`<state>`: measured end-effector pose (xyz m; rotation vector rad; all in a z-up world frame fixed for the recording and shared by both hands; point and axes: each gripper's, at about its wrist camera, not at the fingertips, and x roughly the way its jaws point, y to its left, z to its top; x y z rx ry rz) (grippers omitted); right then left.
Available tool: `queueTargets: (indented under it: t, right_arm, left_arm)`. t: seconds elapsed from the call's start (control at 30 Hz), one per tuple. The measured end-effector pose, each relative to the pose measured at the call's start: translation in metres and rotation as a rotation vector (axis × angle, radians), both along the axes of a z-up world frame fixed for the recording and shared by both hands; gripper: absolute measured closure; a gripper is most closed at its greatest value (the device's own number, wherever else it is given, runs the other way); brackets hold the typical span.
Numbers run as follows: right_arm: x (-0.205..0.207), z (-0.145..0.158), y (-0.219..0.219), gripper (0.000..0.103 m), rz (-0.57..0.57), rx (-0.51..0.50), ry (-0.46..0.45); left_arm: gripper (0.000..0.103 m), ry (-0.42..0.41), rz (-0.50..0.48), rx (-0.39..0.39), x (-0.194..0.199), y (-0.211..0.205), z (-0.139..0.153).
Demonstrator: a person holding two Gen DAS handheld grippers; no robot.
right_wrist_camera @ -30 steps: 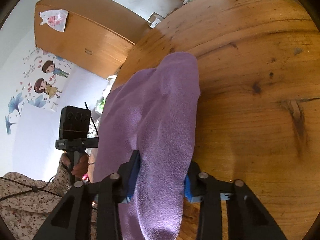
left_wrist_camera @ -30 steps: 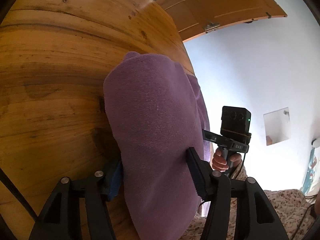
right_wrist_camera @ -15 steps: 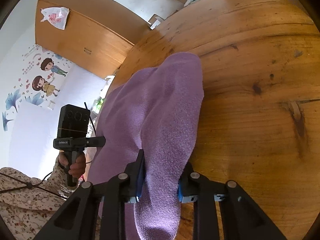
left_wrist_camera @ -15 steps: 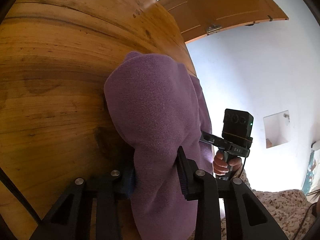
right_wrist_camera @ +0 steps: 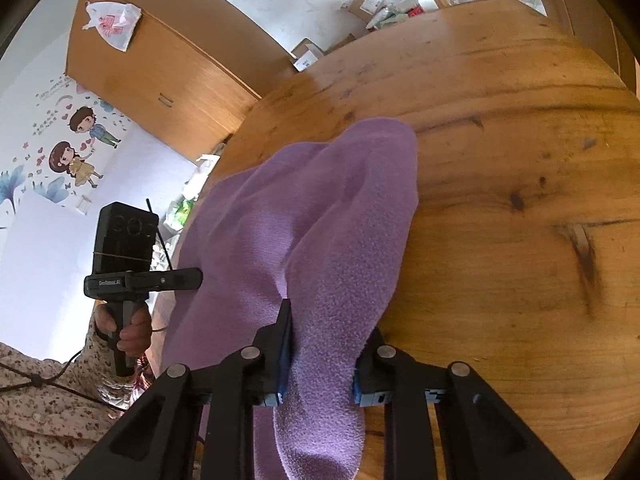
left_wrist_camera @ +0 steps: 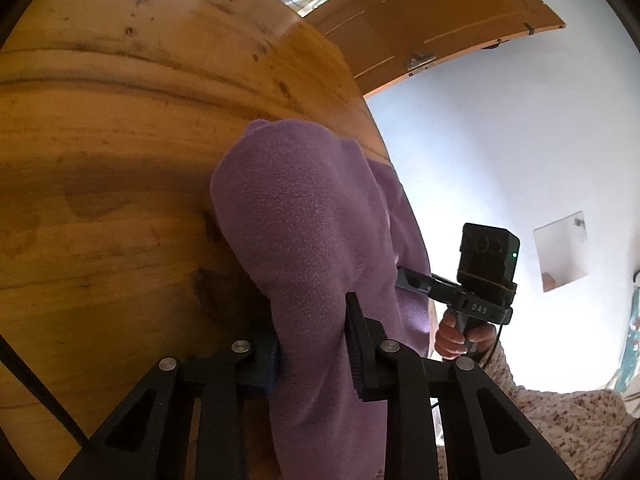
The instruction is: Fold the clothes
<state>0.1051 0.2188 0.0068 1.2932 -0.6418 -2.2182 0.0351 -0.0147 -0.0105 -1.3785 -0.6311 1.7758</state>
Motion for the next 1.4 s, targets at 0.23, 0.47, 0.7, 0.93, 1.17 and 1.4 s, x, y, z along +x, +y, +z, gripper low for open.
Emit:
queueTargets:
  t: [0.23, 0.47, 0.7, 0.93, 1.17, 1.4]
  right_arm:
    - [-0.022, 0.020, -0.024, 0.081, 0.040, 0.016, 0.049]
    - [-0.061, 0.023, -0.050, 0.081, 0.088, 0.014, 0.060]
    - [-0.114, 0.022, -0.085, 0.081, 0.128, 0.024, 0.065]
    - [-0.163, 0.021, -0.122, 0.081, 0.159, 0.052, 0.081]
    - [-0.209, 0.012, -0.150, 0.081, 0.160, 0.039, 0.075]
    - [-0.252, 0.002, -0.176, 0.080, 0.153, 0.022, 0.068]
  left_arm:
    - [0.075, 0.025, 0.053, -0.006, -0.015, -0.020, 0.009]
    - [0.075, 0.057, 0.095, -0.051, -0.047, -0.047, 0.020]
    - [0.075, 0.092, 0.137, -0.097, -0.090, -0.074, 0.031]
    - [0.075, 0.108, 0.193, -0.152, -0.143, -0.104, 0.032]
    - [0.075, 0.110, 0.266, -0.166, -0.185, -0.130, 0.027]
    - [0.075, 0.126, 0.329, -0.197, -0.211, -0.164, 0.021]
